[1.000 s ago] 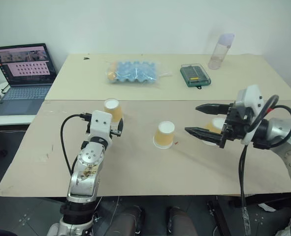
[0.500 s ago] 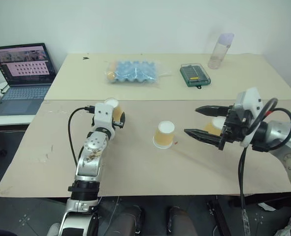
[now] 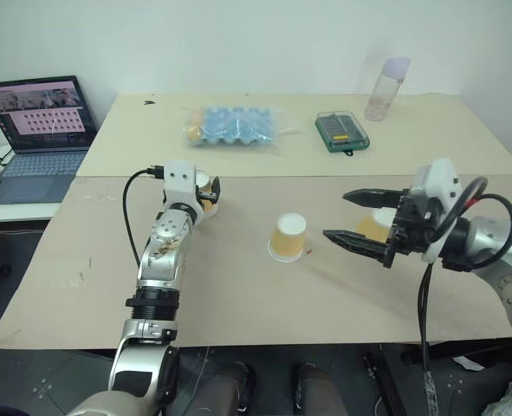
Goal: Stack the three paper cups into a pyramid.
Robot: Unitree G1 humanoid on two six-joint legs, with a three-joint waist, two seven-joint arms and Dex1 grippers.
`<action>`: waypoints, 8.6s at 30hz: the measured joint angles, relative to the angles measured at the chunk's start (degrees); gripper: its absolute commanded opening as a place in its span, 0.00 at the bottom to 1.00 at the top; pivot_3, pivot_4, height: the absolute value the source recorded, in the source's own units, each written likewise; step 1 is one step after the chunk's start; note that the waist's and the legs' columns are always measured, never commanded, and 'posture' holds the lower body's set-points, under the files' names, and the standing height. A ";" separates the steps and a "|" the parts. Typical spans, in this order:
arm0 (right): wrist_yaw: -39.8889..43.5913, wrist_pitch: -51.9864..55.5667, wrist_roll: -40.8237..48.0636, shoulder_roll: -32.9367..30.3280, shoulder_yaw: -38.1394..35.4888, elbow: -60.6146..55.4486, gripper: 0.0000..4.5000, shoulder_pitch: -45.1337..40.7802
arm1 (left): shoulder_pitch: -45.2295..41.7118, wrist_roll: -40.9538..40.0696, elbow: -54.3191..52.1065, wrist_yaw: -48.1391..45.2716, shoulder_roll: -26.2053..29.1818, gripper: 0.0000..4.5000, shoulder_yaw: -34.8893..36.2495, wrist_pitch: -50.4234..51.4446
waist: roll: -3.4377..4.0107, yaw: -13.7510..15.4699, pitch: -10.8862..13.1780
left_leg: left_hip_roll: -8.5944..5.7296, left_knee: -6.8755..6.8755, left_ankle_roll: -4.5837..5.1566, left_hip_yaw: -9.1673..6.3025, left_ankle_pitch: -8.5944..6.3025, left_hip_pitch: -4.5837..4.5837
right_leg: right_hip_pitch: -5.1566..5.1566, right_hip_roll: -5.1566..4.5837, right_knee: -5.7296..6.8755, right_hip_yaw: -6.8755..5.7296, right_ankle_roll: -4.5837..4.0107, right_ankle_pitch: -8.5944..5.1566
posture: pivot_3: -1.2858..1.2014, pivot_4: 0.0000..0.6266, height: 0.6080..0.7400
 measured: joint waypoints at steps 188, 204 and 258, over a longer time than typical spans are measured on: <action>4.89 10.09 -1.46 15.75 14.71 20.09 0.59 -36.61 | -0.10 -29.33 -28.23 -57.50 34.18 1.00 -7.74 21.29 | 0.14 -3.23 0.11 | 0.57 -0.19 -0.15 0.20 -0.15 0.27 | -0.19 0.66 -0.09 0.12 -0.40 0.15 | 0.52 0.24 1.00; 11.03 2.77 -11.01 19.48 22.73 29.59 0.59 -36.48 | -0.07 -29.45 -28.55 -57.24 35.39 1.00 -7.63 21.67 | 0.14 -3.25 0.12 | 0.56 -0.16 -0.29 0.21 -0.07 0.27 | -0.34 0.71 -0.01 0.13 -0.48 0.20 | 0.52 0.24 1.00; 13.75 8.27 -8.70 14.87 14.54 23.02 0.99 -40.60 | 1.26 -30.81 -29.43 -56.18 35.77 1.00 -7.55 22.46 | 0.15 -3.18 0.12 | 0.57 -0.17 -0.28 0.21 -0.10 0.17 | -0.44 0.70 -0.02 0.14 -0.49 0.20 | 0.52 0.24 1.00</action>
